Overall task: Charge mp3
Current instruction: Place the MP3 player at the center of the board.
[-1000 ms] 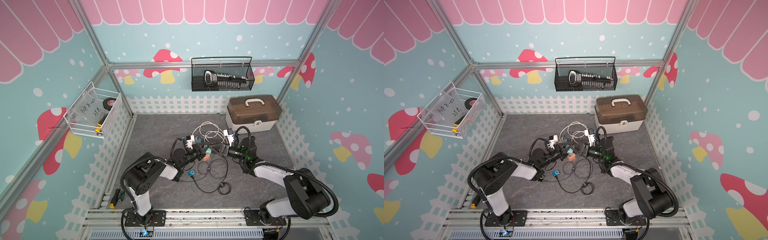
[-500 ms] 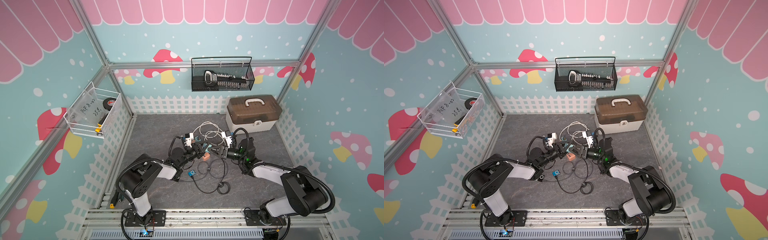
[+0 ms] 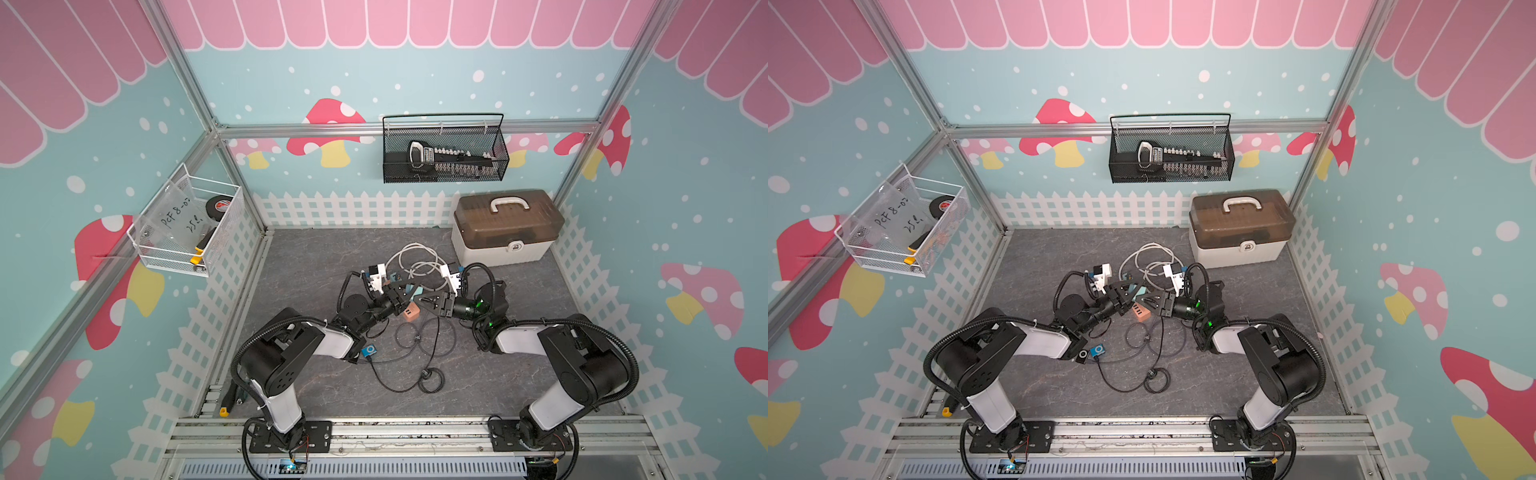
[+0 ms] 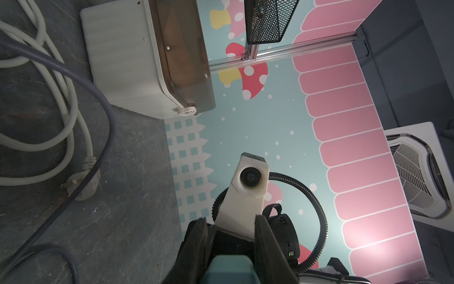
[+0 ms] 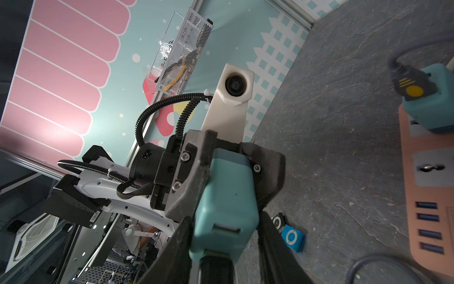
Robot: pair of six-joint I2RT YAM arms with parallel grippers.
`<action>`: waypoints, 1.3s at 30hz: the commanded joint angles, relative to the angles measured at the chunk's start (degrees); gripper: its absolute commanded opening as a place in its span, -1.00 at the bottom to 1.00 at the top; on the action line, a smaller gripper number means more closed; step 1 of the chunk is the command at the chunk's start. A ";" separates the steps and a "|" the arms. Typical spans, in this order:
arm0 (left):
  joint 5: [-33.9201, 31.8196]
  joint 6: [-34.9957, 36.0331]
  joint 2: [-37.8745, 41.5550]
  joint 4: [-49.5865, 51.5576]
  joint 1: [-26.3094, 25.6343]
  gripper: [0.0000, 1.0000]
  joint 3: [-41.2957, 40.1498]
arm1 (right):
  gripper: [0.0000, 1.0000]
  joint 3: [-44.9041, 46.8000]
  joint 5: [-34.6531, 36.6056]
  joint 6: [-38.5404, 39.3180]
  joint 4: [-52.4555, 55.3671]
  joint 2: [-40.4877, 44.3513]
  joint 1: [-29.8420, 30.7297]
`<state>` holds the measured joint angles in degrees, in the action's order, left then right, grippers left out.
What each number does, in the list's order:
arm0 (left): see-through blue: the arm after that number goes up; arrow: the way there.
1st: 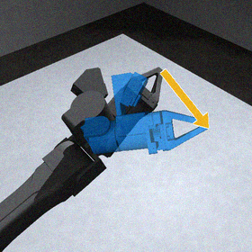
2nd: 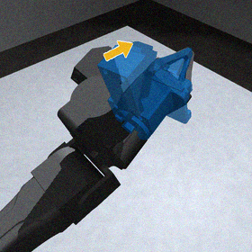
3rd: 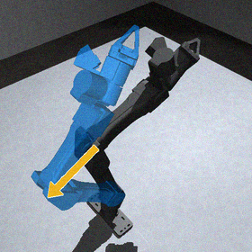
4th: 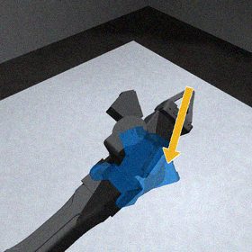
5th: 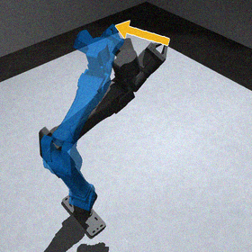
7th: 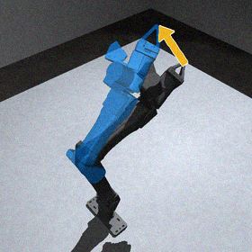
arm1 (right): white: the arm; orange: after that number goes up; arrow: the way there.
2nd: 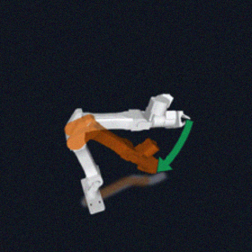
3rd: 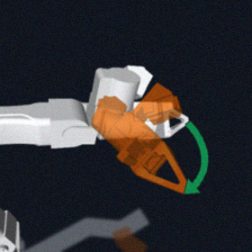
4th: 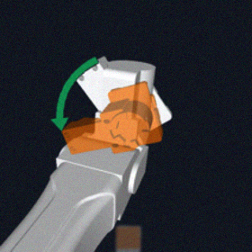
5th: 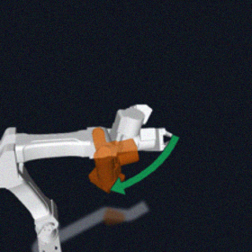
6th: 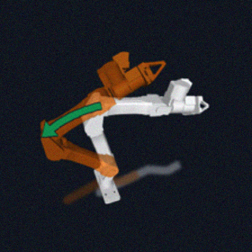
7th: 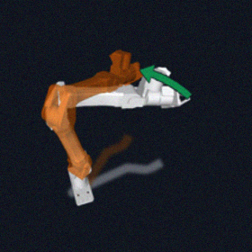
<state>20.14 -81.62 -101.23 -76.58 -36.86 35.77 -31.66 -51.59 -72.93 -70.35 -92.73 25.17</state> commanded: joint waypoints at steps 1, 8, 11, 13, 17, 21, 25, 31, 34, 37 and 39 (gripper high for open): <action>2.40 0.15 1.87 -4.64 -1.37 -1.00 0.53 | -0.17 -0.66 1.80 -0.58 -1.37 0.93 0.32; 2.36 -0.18 1.74 -4.64 -2.43 -1.00 0.28 | -0.37 -0.51 4.42 0.59 -1.72 2.27 0.19; 2.57 -0.48 1.74 -4.64 -2.51 -1.00 -0.09 | -0.53 -0.27 5.35 1.16 -1.71 3.13 0.23; 2.62 -0.55 1.44 -4.64 -2.64 -1.00 -0.26 | -0.62 -0.24 5.96 1.29 -1.72 3.59 0.21; 2.84 -1.57 0.20 -4.64 -2.95 -0.82 -0.11 | -0.86 -0.43 6.24 1.00 -2.35 3.82 0.23; 3.16 -2.18 -0.57 -4.59 -2.96 -0.45 0.09 | -1.00 -0.14 6.11 1.22 -2.48 4.21 0.23; 3.39 -2.74 -1.04 -4.64 -2.61 -0.03 0.09 | -1.00 0.85 6.65 2.13 -2.25 5.21 0.23; 3.95 -3.88 -1.25 -4.64 -1.67 0.32 -0.16 | -1.00 1.55 8.49 6.95 4.92 8.78 0.02; 4.58 -4.50 -0.61 -4.64 -0.06 0.84 -1.06 | -1.00 1.35 9.77 11.24 12.74 11.87 0.06; 5.31 -5.30 1.01 -4.64 2.49 0.98 -2.39 | -1.00 0.28 12.36 17.99 25.26 15.20 0.06; 5.56 -5.30 2.05 -4.72 4.07 0.98 -3.13 | -1.00 -0.54 13.86 21.59 32.08 16.50 0.06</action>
<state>24.38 -85.82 -101.43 -79.57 -34.50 34.00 -30.59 -40.91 -59.05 -50.39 -78.13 25.50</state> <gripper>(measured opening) 0.990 0.243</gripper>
